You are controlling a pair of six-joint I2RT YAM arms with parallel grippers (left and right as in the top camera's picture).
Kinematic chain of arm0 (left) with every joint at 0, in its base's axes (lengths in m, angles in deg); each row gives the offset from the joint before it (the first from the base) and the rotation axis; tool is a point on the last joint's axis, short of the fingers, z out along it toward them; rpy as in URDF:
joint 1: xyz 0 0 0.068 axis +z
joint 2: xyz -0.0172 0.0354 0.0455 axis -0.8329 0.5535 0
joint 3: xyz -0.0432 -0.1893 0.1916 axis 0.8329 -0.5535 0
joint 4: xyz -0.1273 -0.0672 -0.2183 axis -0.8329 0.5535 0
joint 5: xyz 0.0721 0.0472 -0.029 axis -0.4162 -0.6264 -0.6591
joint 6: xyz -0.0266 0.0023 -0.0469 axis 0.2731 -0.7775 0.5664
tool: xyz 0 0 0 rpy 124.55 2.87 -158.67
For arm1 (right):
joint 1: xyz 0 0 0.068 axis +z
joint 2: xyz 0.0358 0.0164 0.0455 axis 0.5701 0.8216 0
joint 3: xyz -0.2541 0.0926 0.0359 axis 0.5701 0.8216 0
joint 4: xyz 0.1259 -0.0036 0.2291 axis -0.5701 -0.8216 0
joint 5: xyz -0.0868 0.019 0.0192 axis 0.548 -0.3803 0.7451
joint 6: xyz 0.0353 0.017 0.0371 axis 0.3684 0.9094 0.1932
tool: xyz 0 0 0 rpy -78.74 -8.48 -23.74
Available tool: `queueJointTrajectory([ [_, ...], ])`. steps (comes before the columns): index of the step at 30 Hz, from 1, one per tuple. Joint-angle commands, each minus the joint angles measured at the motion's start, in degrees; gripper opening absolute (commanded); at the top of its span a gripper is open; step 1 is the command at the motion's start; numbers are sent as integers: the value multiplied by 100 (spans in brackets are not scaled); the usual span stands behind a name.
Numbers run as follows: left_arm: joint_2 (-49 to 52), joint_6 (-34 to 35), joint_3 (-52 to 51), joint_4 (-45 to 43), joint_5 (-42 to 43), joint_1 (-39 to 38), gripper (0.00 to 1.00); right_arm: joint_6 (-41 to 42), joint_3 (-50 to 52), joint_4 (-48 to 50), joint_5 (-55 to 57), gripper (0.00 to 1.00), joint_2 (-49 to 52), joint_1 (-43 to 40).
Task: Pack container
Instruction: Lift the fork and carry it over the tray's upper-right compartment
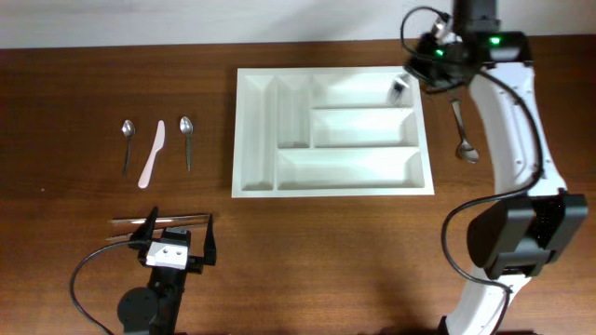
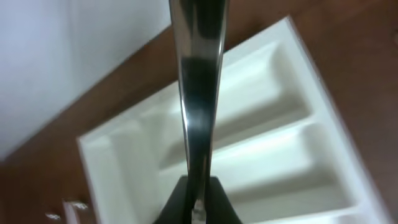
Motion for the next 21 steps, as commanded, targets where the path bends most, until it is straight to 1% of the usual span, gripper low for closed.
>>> queueJointTrajectory([
  [1,-39,-72,-26,9,-42,37,99,2210,-105,105,1003,4,-28,400],
  [2,-39,-72,-26,9,-42,37,99,2708,-103,107,1333,4,15,522],
  [4,-39,-72,-26,9,-42,37,99,3331,-103,107,1510,4,107,640],
  [12,-39,-72,-26,9,-42,37,99,5733,-103,105,1480,4,807,1021],
  [13,-39,-72,-26,9,-42,37,99,6024,-103,101,1467,5,909,1060],
  [15,-39,-72,-26,9,-42,37,99,6288,-103,98,1370,5,1084,1121],
  [21,-39,-72,-26,9,-42,37,99,6738,-103,-92,1224,5,1357,1224],
])
